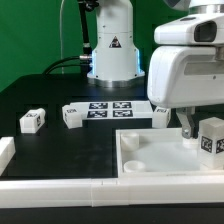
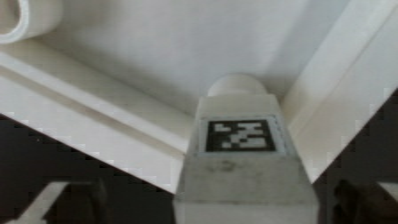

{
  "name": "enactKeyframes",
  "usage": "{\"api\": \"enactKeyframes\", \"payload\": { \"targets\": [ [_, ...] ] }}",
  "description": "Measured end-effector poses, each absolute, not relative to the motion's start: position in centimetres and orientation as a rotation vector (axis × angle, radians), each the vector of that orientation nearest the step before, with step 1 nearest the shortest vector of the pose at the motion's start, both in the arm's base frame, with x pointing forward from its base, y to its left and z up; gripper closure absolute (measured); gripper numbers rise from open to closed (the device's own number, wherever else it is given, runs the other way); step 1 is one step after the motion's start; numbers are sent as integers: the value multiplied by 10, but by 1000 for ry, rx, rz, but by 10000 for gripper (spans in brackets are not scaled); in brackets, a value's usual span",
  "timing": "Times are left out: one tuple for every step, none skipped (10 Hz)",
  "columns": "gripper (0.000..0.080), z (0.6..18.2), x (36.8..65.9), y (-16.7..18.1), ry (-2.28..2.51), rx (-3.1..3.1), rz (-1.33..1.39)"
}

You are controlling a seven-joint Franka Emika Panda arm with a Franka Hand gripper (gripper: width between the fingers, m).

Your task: Assemble one leg

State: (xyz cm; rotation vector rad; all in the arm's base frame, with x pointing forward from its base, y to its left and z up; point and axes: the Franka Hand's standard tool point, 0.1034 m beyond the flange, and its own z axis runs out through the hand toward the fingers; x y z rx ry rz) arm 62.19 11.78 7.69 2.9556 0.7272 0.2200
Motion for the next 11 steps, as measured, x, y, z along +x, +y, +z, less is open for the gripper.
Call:
{"api": "enactKeyframes", "payload": {
  "targets": [
    [245, 77, 622, 118, 727, 2956, 220],
    [427, 77, 622, 118, 695, 2966, 221],
    [505, 77, 622, 118, 652, 2977, 223],
    [505, 77, 622, 118, 652, 2977, 223],
    [505, 77, 622, 118, 623, 2986, 225],
    [505, 76, 621, 119, 389, 3044, 234],
    [505, 76, 621, 119, 224, 3070, 239],
    [505, 76, 621, 123, -10, 3091, 256],
    [505, 76, 619, 126, -310, 3086, 263],
    [506, 76, 619, 126, -575, 3051, 272],
    [506, 75, 618, 126, -812, 2996, 283]
  ]
}}
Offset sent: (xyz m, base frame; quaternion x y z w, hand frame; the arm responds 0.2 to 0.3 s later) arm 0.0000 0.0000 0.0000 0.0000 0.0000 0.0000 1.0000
